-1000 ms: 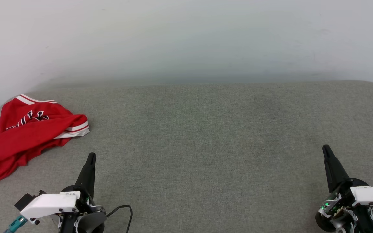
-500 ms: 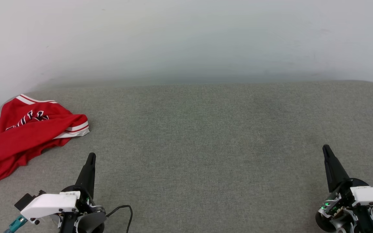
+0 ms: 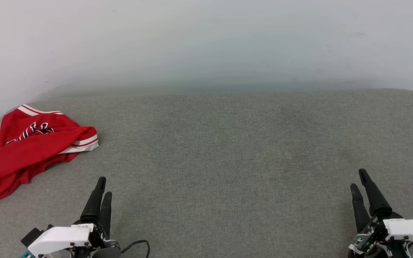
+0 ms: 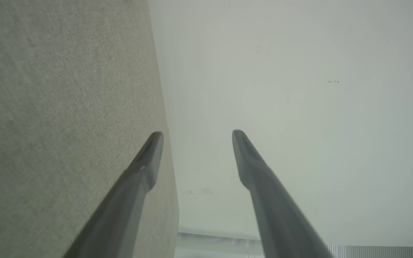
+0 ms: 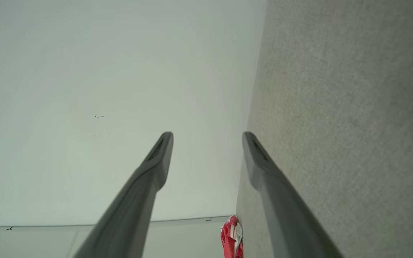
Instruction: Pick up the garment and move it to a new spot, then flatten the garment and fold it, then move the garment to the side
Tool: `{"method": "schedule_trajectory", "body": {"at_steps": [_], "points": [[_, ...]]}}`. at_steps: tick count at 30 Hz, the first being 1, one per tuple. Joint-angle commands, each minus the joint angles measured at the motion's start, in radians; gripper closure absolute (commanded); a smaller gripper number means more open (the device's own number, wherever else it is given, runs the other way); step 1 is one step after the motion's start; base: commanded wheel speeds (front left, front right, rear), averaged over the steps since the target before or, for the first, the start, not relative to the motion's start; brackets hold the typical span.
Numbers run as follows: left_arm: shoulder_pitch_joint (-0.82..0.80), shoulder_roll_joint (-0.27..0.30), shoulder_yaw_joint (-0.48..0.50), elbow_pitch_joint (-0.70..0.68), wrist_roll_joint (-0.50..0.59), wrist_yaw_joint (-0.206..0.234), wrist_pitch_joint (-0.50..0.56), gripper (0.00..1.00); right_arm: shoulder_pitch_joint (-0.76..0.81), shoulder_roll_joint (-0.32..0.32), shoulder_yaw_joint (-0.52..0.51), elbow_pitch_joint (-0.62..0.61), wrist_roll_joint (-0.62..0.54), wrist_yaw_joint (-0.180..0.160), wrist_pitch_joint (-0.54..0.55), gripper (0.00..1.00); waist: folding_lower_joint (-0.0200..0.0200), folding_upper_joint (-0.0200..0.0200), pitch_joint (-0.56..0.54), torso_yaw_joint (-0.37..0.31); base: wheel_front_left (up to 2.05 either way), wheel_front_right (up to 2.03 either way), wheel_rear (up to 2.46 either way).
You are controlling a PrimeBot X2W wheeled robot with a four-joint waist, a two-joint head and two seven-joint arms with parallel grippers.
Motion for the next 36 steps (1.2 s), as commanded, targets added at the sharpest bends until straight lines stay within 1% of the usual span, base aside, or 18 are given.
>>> {"method": "schedule_trajectory", "body": {"at_steps": [1,11,16,19,24,27,31,36], "points": [[-0.01,0.002,-0.007,-0.03,0.01,-0.001,-0.016,0.0,-0.009,0.0,0.007,-0.026,-0.009,0.001,-0.015,0.0,0.0,0.0,0.0,0.0,0.0,0.0,0.0],[0.009,0.002,0.0,-0.035,0.07,-0.001,-0.059,0.0,0.004,0.0,0.013,-0.039,-0.049,0.002,-0.059,0.0,0.0,0.0,0.001,-0.002,0.0,0.0,0.0],[0.01,0.003,0.027,-0.035,0.123,-0.001,-0.081,0.0,0.007,0.0,0.0,-0.043,-0.124,0.002,-0.081,0.0,0.0,0.0,0.001,-0.003,0.0,0.0,0.0],[0.01,0.003,0.063,-0.043,0.165,-0.002,-0.093,0.0,0.006,0.0,-0.012,-0.046,-0.175,0.002,-0.093,0.0,0.0,0.0,0.002,-0.004,0.0,0.0,0.0],[0.001,0.003,0.118,-0.075,0.246,-0.002,-0.113,0.0,0.002,0.001,-0.027,-0.079,-0.296,0.002,-0.114,0.0,0.0,0.0,0.004,-0.007,0.0,0.0,0.0],[-0.002,0.003,0.147,-0.108,0.314,-0.002,-0.125,0.0,0.003,0.001,-0.024,-0.107,-0.377,0.002,-0.125,0.0,0.0,0.0,0.006,-0.008,0.0,0.0,0.0],[0.0,0.003,0.149,-0.159,0.388,0.0,-0.14,0.0,0.005,0.001,-0.019,-0.145,-0.485,0.002,-0.14,0.0,0.0,0.0,0.008,-0.01,0.0,0.0,0.0],[0.012,0.003,0.141,-0.222,0.478,0.012,-0.158,0.0,0.007,0.001,0.008,-0.211,-0.666,0.002,-0.158,0.0,0.0,0.0,0.011,-0.011,0.0,0.0,0.0]]}}
